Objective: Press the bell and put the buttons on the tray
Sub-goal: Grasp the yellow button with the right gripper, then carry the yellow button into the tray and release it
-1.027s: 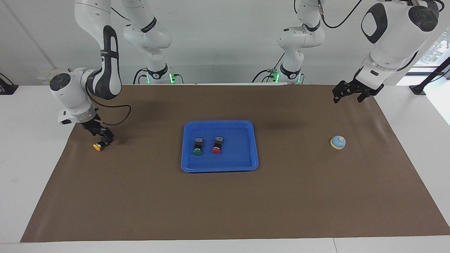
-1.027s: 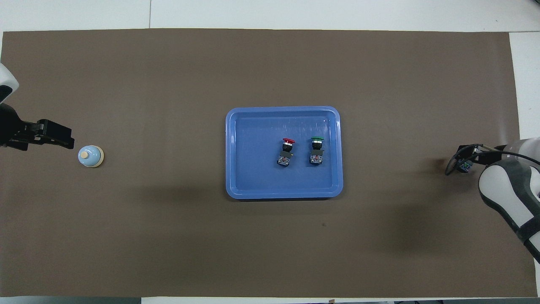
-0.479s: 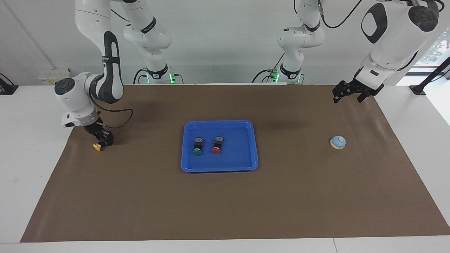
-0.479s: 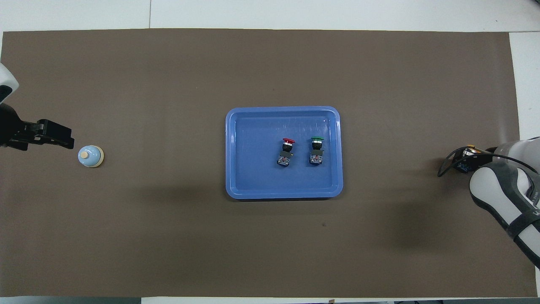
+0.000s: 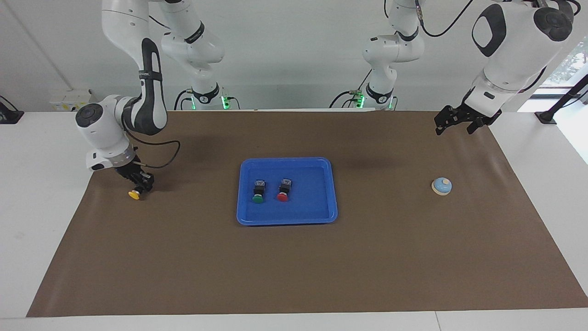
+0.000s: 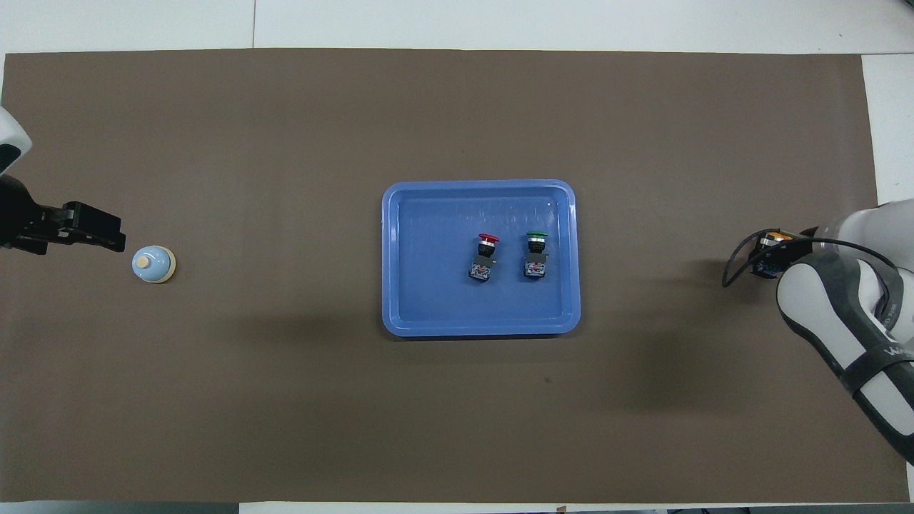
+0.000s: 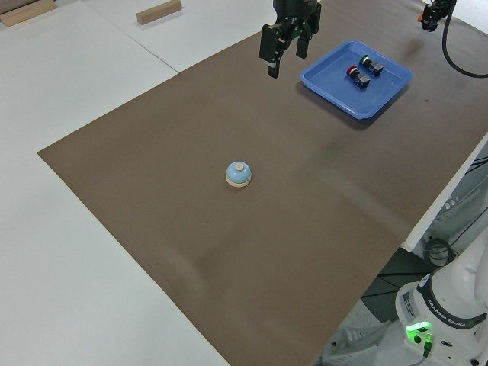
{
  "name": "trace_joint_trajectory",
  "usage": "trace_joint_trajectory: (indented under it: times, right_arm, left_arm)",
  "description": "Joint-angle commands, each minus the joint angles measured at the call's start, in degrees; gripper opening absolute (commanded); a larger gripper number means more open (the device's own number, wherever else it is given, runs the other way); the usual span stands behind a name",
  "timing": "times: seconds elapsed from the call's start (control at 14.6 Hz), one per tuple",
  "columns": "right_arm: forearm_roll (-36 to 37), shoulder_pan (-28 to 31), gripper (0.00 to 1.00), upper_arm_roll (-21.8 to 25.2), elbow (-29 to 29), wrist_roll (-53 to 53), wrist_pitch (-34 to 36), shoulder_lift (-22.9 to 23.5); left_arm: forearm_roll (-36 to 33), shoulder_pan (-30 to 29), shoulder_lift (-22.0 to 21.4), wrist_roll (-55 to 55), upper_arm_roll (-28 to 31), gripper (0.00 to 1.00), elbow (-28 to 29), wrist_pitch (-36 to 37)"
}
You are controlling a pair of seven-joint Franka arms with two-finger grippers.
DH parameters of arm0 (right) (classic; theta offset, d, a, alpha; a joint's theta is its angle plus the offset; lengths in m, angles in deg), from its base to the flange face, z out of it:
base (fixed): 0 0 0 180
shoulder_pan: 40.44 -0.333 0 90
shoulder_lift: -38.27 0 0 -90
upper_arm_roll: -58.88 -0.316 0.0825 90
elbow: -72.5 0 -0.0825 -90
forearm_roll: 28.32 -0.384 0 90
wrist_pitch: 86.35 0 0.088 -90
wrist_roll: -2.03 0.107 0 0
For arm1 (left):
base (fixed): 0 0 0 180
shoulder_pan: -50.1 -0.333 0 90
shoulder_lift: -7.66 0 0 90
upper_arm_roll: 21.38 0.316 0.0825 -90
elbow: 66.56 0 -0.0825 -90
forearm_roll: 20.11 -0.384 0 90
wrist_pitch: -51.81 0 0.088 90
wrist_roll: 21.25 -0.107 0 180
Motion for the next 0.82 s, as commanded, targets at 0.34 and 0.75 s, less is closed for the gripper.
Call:
trace_joint_trajectory:
  times: [0.34, 0.75]
  right_arm:
    - [0.45, -26.45, 0.0, -0.17, -20.88, 26.38, 20.36, 2.7]
    - [-0.34, -42.65, 0.0, -0.17, -32.74, 40.3, 18.96, 12.88]
  left_arm:
    - [0.71, -0.32, -0.64, 0.43, -0.01, 1.0, -0.33, 1.16]
    - [0.71, -0.32, -0.56, 0.43, -0.01, 1.0, -0.33, 1.16]
